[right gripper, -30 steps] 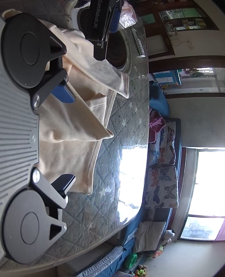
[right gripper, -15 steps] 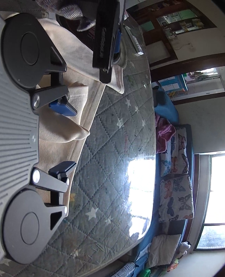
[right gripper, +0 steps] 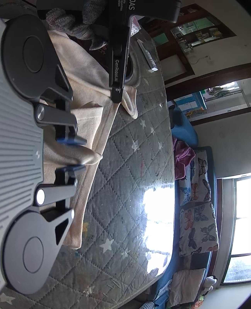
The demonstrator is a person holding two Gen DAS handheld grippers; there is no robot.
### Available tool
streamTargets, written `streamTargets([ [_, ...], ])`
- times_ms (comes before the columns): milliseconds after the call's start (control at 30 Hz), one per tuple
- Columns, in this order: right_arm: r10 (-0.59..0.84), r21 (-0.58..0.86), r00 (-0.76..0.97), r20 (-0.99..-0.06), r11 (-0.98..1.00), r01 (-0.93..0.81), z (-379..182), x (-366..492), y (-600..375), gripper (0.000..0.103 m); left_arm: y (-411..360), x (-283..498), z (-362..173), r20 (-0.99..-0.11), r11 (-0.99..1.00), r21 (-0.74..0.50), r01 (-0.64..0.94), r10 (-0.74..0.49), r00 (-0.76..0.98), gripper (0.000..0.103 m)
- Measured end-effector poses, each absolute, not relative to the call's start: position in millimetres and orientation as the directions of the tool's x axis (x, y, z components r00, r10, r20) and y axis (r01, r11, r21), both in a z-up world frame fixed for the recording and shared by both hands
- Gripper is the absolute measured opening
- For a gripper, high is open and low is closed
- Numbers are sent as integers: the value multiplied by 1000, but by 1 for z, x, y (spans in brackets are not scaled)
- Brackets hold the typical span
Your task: Fold clothes
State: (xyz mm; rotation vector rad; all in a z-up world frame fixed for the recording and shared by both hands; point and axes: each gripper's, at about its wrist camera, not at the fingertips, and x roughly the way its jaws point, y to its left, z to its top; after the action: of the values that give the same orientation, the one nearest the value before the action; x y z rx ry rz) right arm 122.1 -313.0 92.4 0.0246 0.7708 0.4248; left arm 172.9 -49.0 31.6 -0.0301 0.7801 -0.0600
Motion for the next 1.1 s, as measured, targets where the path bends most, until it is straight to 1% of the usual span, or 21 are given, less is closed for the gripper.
streamTargets([
  [67,373,174,655,-657,920,-350,95,118,-316,10,-42,170,35,-698,997,-77,32,-77,712,14],
  [267,344,163,722,-600,937,-310,116,98,-332,9,-23,151,45,-678,992,-126,2,-87,730,12],
  [467,301,165,782,-546,953,-252,136,63,-364,8,-2,119,67,-632,985,-175,-7,-107,767,12],
  [567,275,162,810,-518,961,-223,146,43,-380,8,6,110,73,-623,984,-176,-6,-107,775,13],
  [700,231,177,844,-483,970,-164,152,16,-403,8,12,109,67,-641,987,-163,-11,-97,761,13],
  [800,186,181,849,-495,977,-109,148,0,-421,8,14,106,58,-654,992,-128,-15,-73,753,16],
  [867,150,180,847,-510,982,-65,142,-10,-433,8,15,103,51,-664,994,-113,-16,-63,745,16],
  [967,77,169,826,-558,985,22,128,-21,-451,8,19,96,42,-678,994,-109,-21,-59,733,16],
  [1100,27,158,787,-616,983,90,108,-33,-467,9,18,88,39,-680,994,-108,-14,-63,730,18],
])
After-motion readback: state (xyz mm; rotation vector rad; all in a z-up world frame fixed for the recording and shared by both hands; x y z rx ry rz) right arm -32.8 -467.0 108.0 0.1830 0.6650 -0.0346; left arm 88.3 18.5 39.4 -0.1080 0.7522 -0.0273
